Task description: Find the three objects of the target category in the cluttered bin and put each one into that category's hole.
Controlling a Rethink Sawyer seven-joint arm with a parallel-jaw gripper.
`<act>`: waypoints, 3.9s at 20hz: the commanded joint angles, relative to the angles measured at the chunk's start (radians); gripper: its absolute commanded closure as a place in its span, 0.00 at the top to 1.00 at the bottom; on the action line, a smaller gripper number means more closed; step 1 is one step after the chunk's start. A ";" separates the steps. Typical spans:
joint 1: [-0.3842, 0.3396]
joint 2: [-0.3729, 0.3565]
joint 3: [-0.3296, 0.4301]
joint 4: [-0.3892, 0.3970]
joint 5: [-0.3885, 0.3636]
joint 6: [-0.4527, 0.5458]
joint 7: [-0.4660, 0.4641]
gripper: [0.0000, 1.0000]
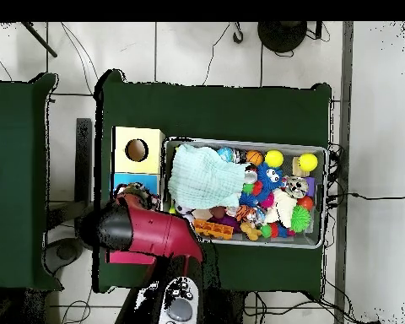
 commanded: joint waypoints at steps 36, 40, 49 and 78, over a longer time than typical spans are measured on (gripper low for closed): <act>0.101 0.074 -0.096 -0.087 0.098 0.041 0.211 1.00; 0.095 0.023 -0.128 -0.088 0.070 0.118 0.177 1.00; -0.014 -0.030 -0.097 -0.087 0.011 0.150 0.051 1.00; -0.321 0.070 0.163 -0.170 -0.241 -0.028 0.014 1.00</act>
